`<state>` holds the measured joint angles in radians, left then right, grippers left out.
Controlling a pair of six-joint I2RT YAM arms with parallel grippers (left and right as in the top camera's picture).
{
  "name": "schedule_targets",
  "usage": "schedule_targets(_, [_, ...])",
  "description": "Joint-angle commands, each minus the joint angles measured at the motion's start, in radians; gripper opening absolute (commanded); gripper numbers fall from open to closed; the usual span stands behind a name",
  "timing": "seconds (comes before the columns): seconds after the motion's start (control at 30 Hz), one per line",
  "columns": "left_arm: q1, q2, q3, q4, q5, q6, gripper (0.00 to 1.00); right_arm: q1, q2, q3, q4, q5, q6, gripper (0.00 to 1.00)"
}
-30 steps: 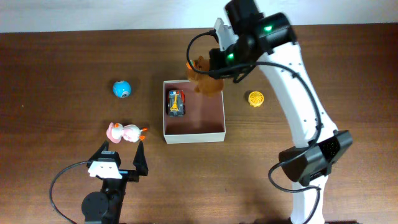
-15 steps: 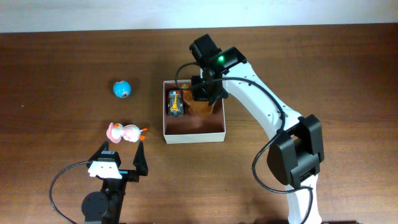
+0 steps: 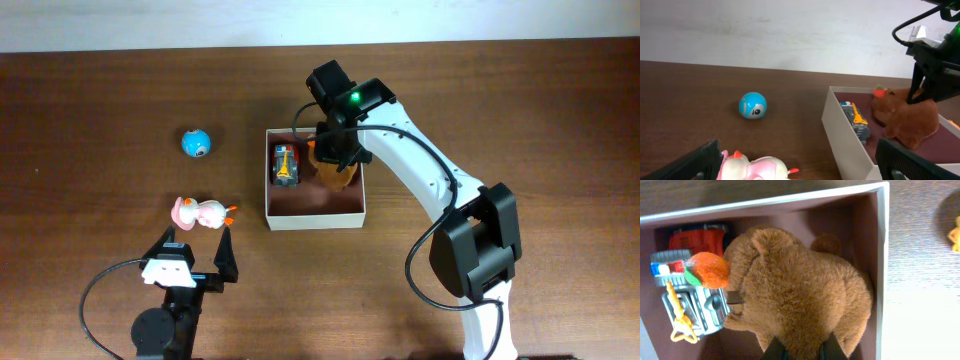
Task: Pack container
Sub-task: 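Carry the bear into the box, release it, and withdraw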
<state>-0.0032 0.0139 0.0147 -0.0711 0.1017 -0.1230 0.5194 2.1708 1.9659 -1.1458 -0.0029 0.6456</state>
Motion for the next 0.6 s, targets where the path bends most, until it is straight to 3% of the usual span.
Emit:
schedule_targets(0.0, [0.007, -0.008, -0.005, -0.001, 0.007, 0.012, 1.00, -0.003, -0.004, -0.005, 0.001, 0.114, 0.044, 0.08])
schedule_targets(0.23, [0.007, -0.008, -0.006, -0.001, 0.007, 0.013, 1.00, -0.003, -0.004, -0.048, 0.033, 0.120, 0.044, 0.10])
schedule_targets(0.37, [0.007, -0.008, -0.006, -0.001, 0.007, 0.012, 1.00, -0.005, -0.004, -0.063, 0.052, 0.126, 0.042, 0.49])
schedule_targets(0.57, [0.007, -0.008, -0.005, -0.001, 0.007, 0.013, 1.00, -0.005, -0.005, -0.043, 0.060, 0.103, -0.030, 0.53])
